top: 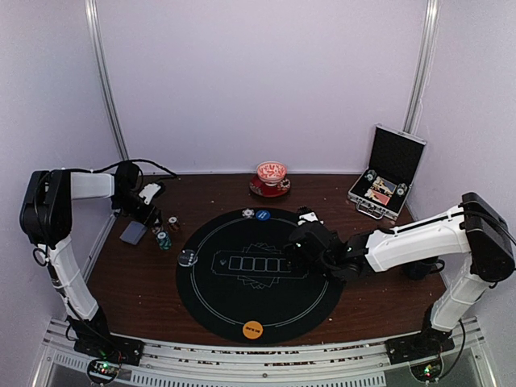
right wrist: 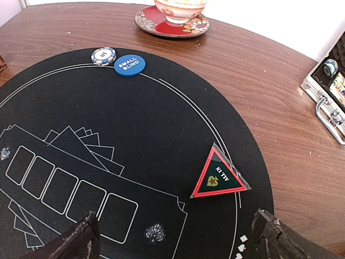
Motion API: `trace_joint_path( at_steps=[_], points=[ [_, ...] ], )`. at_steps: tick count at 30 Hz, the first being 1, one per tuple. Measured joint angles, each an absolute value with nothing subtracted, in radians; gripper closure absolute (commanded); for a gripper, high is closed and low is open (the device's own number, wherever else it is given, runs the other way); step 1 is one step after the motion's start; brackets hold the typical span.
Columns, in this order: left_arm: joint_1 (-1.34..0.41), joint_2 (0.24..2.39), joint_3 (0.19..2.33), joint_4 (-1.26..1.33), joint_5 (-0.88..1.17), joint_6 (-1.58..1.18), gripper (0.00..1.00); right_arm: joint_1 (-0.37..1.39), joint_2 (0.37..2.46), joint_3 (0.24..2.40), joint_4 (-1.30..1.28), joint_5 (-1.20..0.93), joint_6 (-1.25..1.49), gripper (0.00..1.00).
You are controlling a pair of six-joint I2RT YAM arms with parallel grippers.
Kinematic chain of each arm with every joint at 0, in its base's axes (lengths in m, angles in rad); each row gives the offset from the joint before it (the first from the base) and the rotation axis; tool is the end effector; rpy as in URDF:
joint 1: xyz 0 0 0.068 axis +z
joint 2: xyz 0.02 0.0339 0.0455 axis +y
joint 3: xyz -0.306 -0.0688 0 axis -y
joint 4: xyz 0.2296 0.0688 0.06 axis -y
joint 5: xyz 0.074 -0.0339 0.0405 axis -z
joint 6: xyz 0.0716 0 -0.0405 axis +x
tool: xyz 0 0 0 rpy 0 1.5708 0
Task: Distribute texas hold em gaming equipment
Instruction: Pick up the poker chip from the pile of poker chips.
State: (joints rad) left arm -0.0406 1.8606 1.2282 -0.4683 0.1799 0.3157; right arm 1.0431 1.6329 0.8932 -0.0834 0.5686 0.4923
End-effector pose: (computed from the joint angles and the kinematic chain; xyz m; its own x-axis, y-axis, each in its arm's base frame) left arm 0.3927 -0.0288 0.1906 -0.8092 0.3386 -0.4801 0.3915 0.9201 -0.0110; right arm 0.2047 0.2747 0.2100 -0.5824 -0.2082 -0.7858 -0.3046 0.9521 -0.0266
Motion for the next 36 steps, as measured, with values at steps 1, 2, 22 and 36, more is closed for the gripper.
trace_joint_path(
  at_steps=[1,2,22,36],
  points=[
    [-0.041,1.861,1.227,-0.469,0.180,0.316,0.40,1.044,1.633,0.893,-0.083,0.570,0.492,0.00],
    [-0.041,1.861,1.225,-0.469,0.180,0.316,0.40,1.044,1.633,0.893,-0.083,0.572,0.492,0.00],
    [-0.041,1.861,1.217,-0.470,0.181,0.323,0.71,1.049,1.633,0.894,-0.086,0.580,0.492,0.00],
    [-0.040,1.802,1.217,-0.489,0.202,0.323,0.75,1.050,1.609,0.895,-0.100,0.570,0.494,0.00]
  ],
)
